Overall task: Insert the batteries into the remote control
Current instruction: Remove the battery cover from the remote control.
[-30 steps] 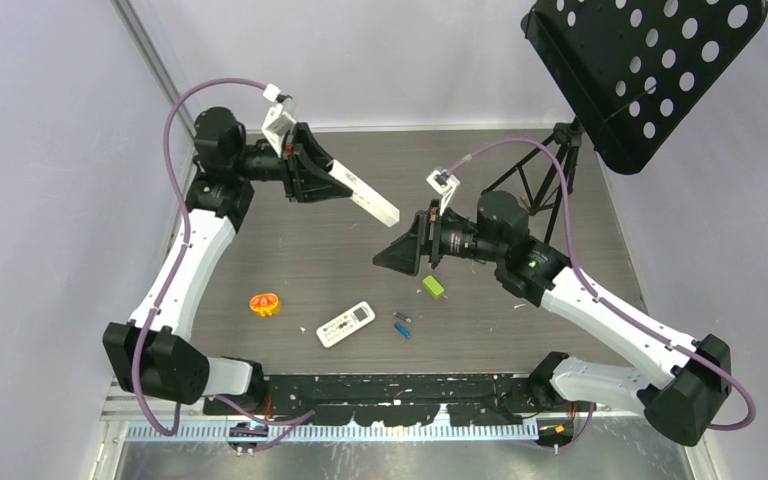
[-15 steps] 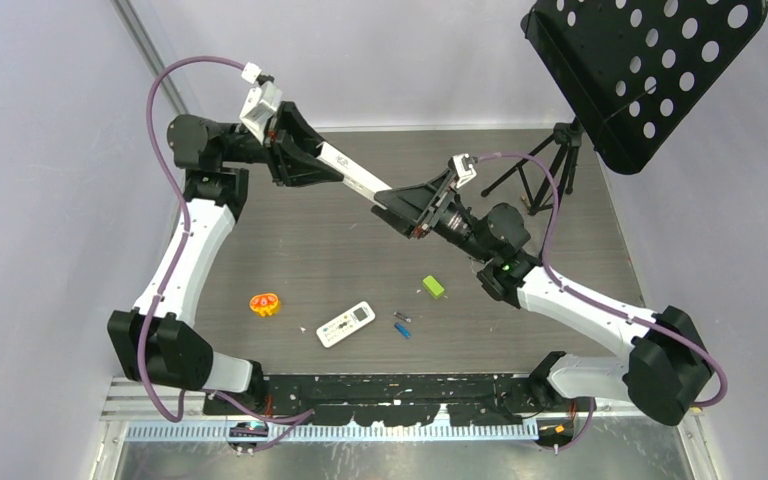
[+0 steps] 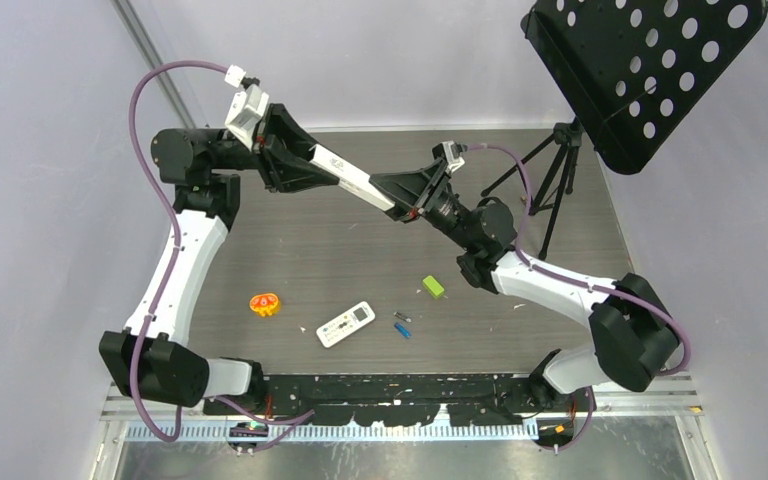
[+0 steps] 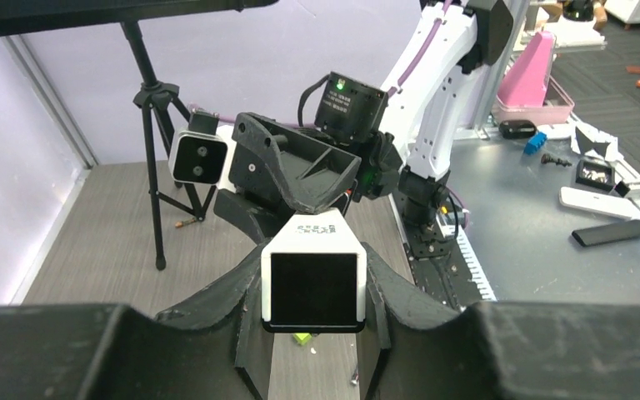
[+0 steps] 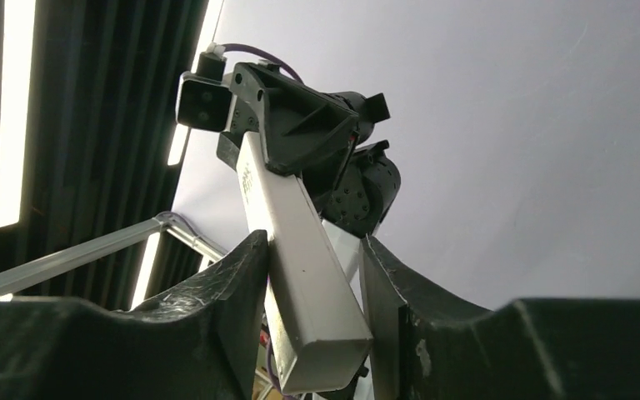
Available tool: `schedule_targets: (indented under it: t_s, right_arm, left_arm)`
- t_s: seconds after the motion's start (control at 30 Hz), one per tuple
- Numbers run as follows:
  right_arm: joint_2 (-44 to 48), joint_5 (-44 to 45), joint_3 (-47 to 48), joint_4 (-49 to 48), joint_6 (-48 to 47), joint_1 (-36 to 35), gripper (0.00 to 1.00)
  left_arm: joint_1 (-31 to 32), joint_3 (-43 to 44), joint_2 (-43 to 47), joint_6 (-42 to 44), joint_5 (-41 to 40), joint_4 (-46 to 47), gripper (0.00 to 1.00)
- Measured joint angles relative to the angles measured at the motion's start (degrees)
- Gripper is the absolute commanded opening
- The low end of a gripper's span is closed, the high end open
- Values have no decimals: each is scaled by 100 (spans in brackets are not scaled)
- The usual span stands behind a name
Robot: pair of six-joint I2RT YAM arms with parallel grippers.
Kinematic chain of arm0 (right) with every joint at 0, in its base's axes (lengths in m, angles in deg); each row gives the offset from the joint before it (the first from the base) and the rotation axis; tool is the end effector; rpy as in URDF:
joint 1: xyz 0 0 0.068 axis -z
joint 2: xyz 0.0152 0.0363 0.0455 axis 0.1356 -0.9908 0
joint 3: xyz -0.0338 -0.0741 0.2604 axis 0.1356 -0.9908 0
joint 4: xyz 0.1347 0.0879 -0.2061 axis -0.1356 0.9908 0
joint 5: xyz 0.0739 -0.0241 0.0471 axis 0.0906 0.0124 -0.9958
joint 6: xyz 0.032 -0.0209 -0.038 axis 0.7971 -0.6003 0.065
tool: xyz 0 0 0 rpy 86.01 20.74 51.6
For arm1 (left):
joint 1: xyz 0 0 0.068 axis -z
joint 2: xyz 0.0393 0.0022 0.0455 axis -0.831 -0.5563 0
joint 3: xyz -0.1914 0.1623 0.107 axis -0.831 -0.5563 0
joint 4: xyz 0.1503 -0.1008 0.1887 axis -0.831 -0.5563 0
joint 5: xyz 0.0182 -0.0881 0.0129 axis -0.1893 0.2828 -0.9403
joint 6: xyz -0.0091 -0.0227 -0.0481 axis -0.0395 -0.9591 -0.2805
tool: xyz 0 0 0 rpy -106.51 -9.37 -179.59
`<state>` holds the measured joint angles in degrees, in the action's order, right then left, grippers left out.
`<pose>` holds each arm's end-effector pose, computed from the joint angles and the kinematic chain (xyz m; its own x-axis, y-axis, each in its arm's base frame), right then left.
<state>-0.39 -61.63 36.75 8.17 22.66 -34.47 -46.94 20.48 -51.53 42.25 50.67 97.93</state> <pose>0.2207 0.2145 0.3539 -0.8102 0.5555 -0.1872 -0.4337 -0.3531 0.8290 0.2380 -0.0747 0.5006 0.0100 -0.0631 -0.9980 0.9946 -0.1029 0.0165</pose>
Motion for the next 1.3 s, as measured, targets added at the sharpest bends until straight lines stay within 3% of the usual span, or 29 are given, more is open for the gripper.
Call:
schedule_targets:
  t_s: [0.13,0.23,0.33,0.4,0.53,0.63,0.87,1.03,1.1,1.3]
  right_arm:
    - [-101,-42,0,-485,232,44,25]
    - [-103,-76,-15,-702,326,76,18]
    - [-111,-66,-52,-859,304,74,18]
    - [-111,-61,-96,-944,282,74,27]
    - [-111,-13,-179,-1038,232,74,58]
    - [-111,-39,-208,-955,111,74,71]
    - [7,-44,-236,-330,-162,76,74]
    - [498,4,-400,638,-608,76,62]
    - [702,48,-439,1027,-791,76,61]
    - [1176,210,-481,1875,-1217,76,78]
  left_arm:
    - [-2,-7,11,-98,-125,13,0]
    - [9,7,37,-140,-188,39,0]
    - [26,55,46,-149,-221,0,0]
    - [50,68,44,-144,-225,-48,0]
    - [76,76,22,-136,-227,-125,0]
    - [57,79,4,-138,-361,-208,0]
    - [-133,74,2,140,-358,-505,0]
    - [-313,74,2,483,-354,-868,0]
    - [-350,74,2,551,-337,-955,0]
    - [-382,63,2,619,-144,-1043,0]
